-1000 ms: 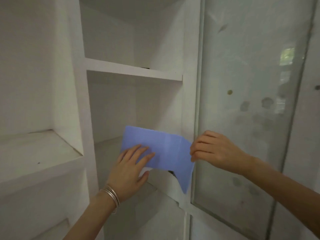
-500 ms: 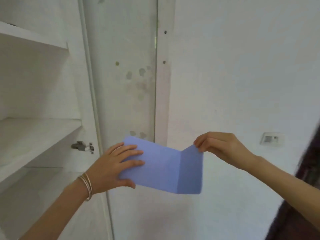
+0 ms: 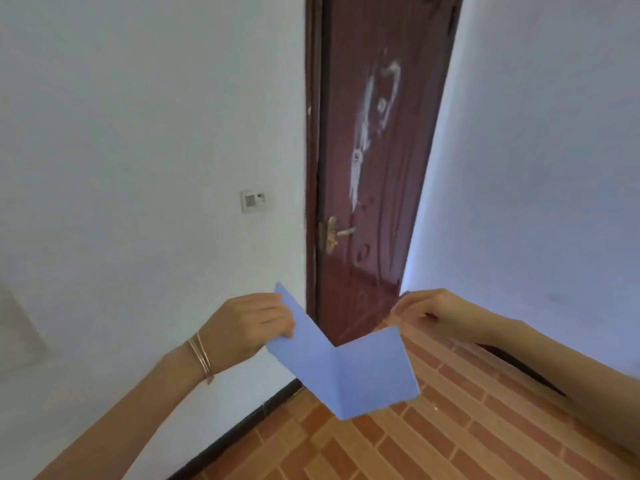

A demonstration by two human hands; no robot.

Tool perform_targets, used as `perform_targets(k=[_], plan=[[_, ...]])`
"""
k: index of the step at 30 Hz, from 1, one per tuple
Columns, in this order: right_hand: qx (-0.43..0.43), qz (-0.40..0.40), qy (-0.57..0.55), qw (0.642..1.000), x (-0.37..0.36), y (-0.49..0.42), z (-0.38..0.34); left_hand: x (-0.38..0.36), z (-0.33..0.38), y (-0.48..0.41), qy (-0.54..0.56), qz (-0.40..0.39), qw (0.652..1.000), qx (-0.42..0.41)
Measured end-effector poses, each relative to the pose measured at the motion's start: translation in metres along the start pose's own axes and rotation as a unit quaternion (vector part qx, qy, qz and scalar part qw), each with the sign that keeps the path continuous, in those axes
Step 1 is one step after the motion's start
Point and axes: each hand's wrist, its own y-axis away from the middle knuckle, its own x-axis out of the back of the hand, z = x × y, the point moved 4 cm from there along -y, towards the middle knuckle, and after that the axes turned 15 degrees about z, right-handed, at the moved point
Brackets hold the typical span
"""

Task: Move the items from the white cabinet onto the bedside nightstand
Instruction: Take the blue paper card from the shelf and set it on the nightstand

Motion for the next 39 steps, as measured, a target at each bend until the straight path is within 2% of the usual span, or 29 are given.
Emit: perform_targets(k=[3,6,8,11,14,17,19,22,25,33,39], plan=[[-0.08,0.03,0.009,0.996,0.032,0.085,0.03,-0.076,0.061,-0.052,0.07,0.005,0.997,-0.015],[-0.164,0.025,0.001,0.986,0.049,0.163,0.037,-0.147,0.125,-0.096,0.139,-0.02,0.99,-0.006],[-0.227,0.038,-0.001,0.973,0.059,0.21,0.043,-0.189,0.165,-0.128,0.18,-0.029,0.983,0.002],[-0.322,0.04,0.023,0.946,0.078,0.275,0.054,-0.236,0.228,-0.178,0.222,-0.05,0.973,-0.028],[-0.383,0.049,0.027,0.922,0.096,0.339,0.063,-0.273,0.287,-0.218,0.251,-0.074,0.964,-0.046],[-0.456,0.08,0.127,0.877,0.117,0.401,0.077,-0.31,0.342,-0.248,0.292,-0.079,0.951,-0.07],[-0.501,0.115,0.17,0.841,0.135,0.439,0.088,-0.338,0.37,-0.264,0.346,-0.1,0.932,-0.043],[-0.571,0.204,0.129,0.785,0.165,0.491,0.102,-0.386,0.401,-0.287,0.403,-0.14,0.904,-0.016],[-0.609,0.222,0.13,0.751,0.19,0.532,0.123,-0.429,0.427,-0.313,0.449,-0.138,0.883,-0.01],[-0.613,0.256,0.182,0.725,0.288,0.564,0.203,-0.528,0.514,-0.4,0.452,-0.059,0.886,-0.083],[-0.646,0.104,0.309,0.691,0.319,0.601,0.258,-0.575,0.565,-0.449,0.502,-0.053,0.859,-0.082]])
